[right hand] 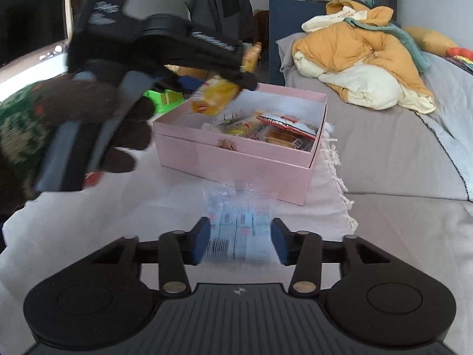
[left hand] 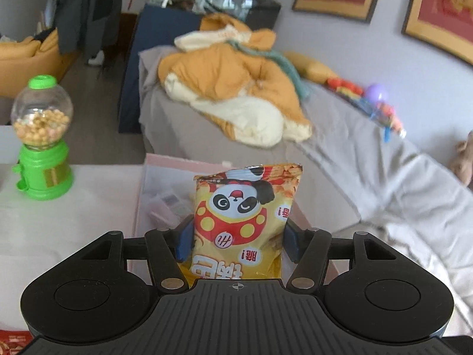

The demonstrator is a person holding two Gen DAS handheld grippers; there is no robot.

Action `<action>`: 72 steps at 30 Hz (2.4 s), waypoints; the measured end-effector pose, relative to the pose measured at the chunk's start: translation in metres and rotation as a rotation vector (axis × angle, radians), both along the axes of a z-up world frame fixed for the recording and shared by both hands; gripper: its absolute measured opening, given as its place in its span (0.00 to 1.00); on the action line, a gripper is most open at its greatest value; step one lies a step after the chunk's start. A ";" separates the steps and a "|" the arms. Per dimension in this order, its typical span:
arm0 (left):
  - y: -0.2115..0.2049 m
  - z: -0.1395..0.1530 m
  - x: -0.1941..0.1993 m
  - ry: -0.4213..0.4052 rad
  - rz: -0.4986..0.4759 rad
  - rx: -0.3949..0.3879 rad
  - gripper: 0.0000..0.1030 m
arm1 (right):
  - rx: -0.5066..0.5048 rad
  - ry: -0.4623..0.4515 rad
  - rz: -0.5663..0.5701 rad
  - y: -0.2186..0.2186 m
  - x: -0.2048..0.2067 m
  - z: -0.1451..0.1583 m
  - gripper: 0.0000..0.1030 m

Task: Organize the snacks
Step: 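Carry the panda bag over the pink box and open the left tool, then carry the cube candy bag over the pink box and open the right tool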

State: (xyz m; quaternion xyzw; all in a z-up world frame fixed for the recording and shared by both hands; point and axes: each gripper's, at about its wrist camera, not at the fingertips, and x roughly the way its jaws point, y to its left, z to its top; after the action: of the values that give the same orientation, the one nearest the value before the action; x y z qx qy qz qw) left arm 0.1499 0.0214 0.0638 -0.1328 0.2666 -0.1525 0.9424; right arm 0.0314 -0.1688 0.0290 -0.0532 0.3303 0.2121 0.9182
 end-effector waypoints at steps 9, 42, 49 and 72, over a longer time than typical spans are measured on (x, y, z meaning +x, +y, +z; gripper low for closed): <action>-0.027 -0.003 0.028 0.031 -0.046 0.150 0.66 | -0.044 0.005 -0.001 -0.003 0.010 0.009 0.46; 0.184 -0.052 -0.181 0.037 0.502 -0.073 0.62 | -0.023 0.094 -0.043 0.039 0.055 0.025 0.84; 0.160 -0.059 -0.183 -0.003 0.417 0.011 0.62 | -0.073 0.216 -0.072 0.070 0.065 -0.024 0.64; 0.201 -0.059 -0.209 0.056 0.631 0.033 0.58 | 0.041 0.097 0.187 0.159 0.097 0.054 0.83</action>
State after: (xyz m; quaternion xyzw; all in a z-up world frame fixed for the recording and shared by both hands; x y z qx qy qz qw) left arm -0.0592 0.2221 0.0048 -0.1979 0.2406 0.1554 0.9374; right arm 0.1282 -0.0099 0.0833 -0.0548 0.3636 0.3061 0.8781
